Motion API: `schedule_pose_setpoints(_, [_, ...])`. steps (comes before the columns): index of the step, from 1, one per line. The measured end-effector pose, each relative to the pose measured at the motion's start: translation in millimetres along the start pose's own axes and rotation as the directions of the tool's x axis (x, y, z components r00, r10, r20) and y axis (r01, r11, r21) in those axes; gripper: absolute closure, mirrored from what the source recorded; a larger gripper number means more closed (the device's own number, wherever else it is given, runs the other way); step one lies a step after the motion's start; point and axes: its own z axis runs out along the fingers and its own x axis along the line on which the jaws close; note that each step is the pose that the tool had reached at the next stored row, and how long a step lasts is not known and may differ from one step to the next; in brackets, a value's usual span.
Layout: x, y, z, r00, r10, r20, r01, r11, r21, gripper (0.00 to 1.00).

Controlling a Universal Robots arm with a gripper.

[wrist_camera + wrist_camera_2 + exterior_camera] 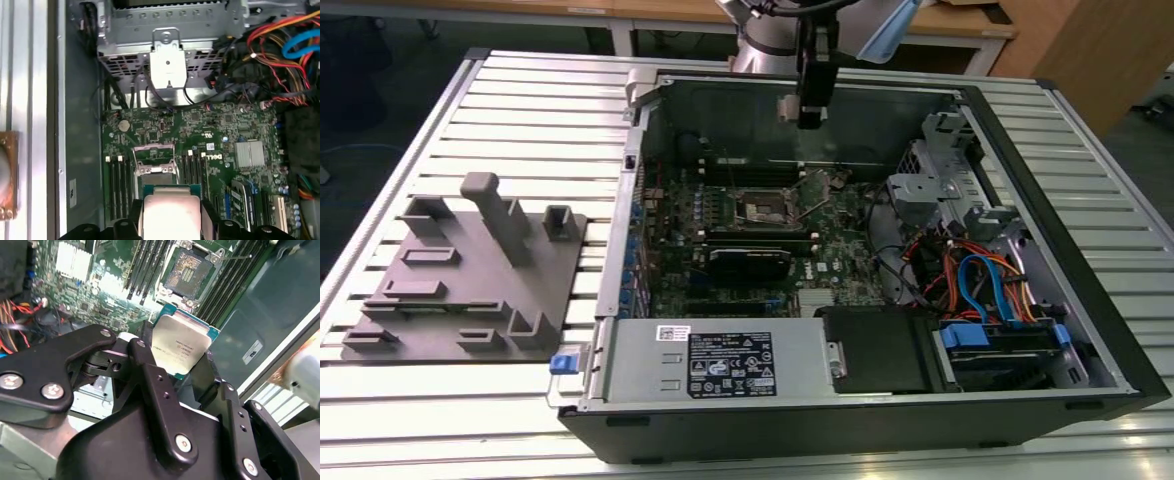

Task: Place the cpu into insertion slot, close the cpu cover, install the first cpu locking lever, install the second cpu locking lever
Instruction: 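Place the cpu into insertion slot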

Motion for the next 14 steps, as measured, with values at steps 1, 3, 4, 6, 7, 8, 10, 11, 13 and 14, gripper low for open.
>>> schedule_pose_setpoints(1, [0.0, 0.0, 0.1, 0.9998, 0.018, 0.0016, -0.018, 0.9998, -0.0003, 0.46])
schedule_pose_setpoints(3, [0.0, 0.0, 0.4, 0.9985, 0.054, 0.0048, -0.054, 0.9986, -0.0010, 0.46])
schedule_pose_setpoints(4, [0.0, 0.0, 0.4, 0.9975, 0.070, 0.0063, -0.070, 0.9975, -0.0013, 0.46])
schedule_pose_setpoints(6, [0.0, 0.0, 0.4, 0.9967, 0.080, 0.0072, -0.080, 0.9968, -0.0015, 0.46])
schedule_pose_setpoints(7, [0.0, 0.0, 0.3, 0.9967, 0.081, 0.0073, -0.081, 0.9967, -0.0015, 0.46])
schedule_pose_setpoints(8, [0.0, 0.0, 0.4, 0.9966, 0.082, 0.0073, -0.082, 0.9967, -0.0016, 0.46])
schedule_pose_setpoints(10, [0.0, 0.0, 0.4, 0.9966, 0.083, 0.0074, -0.083, 0.9966, -0.0016, 0.46])
schedule_pose_setpoints(11, [0.0, 0.0, 0.4, 0.9966, 0.083, 0.0074, -0.083, 0.9966, -0.0016, 0.46])
schedule_pose_setpoints(13, [0.0, 0.0, 0.4, 0.9966, 0.083, 0.0074, -0.083, 0.9966, -0.0016, 0.46])
schedule_pose_setpoints(14, [0.0, 0.0, 0.4, 0.9965, 0.083, 0.0074, -0.083, 0.9966, -0.0016, 0.46])
